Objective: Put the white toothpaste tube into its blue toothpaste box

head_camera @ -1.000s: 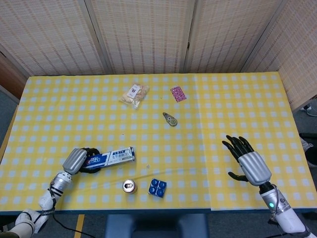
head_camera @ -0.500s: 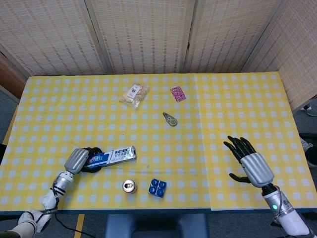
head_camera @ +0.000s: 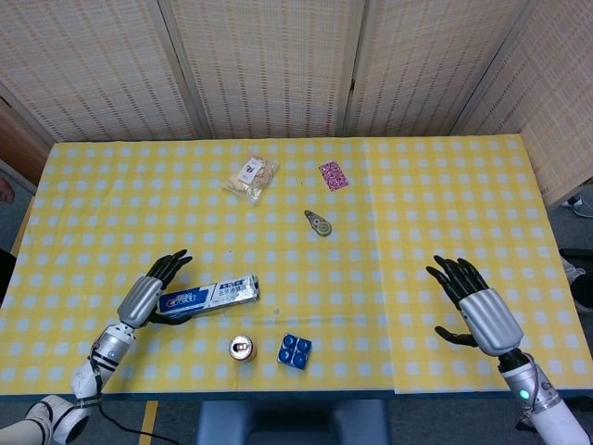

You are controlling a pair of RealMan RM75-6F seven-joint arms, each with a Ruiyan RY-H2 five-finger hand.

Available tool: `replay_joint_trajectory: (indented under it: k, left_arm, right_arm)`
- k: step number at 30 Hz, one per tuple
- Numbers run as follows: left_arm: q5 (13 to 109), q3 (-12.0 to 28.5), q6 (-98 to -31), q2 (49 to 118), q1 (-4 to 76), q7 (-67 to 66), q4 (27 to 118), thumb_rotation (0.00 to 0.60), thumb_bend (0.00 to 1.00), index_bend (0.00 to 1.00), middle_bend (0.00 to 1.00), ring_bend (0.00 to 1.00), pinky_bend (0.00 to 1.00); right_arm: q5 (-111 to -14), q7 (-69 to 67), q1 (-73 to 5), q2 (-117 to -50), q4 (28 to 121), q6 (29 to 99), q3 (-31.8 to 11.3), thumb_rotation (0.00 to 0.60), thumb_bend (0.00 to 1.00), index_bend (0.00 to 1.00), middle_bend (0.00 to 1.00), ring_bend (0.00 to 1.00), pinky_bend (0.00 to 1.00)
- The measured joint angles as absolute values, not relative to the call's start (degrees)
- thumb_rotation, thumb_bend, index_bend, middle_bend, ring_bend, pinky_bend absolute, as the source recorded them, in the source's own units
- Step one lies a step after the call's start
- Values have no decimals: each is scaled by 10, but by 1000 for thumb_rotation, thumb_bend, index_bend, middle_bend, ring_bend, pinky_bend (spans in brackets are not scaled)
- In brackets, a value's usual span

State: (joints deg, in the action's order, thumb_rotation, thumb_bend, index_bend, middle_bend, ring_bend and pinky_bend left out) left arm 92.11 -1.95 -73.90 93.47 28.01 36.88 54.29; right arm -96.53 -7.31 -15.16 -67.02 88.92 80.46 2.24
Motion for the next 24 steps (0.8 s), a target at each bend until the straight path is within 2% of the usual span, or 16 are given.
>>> replay_joint_trajectory:
  k: [5, 12, 21, 24]
  left_arm:
    - [921, -19, -754, 863, 272, 314, 647, 600, 126, 27, 0, 0, 0]
    - [896, -22, -800, 754, 222, 148, 790, 600, 129, 24, 0, 0, 0]
    - [833, -23, -886, 697, 129, -134, 938, 600, 128, 19, 0, 0, 0]
    - [828, -25, -891, 682, 116, -161, 972, 600, 127, 19, 0, 0, 0]
  right_arm:
    - [-960, -64, -145, -668, 886, 810, 21, 600, 205, 0, 0, 0, 0]
    - [-932, 16, -121, -670, 892, 829, 12, 600, 205, 0, 0, 0, 0]
    - [-914, 90, -79, -684, 898, 880, 2, 600, 204, 0, 0, 0, 0]
    - [-919, 79, -78, -681, 900, 878, 4, 600, 205, 0, 0, 0, 0]
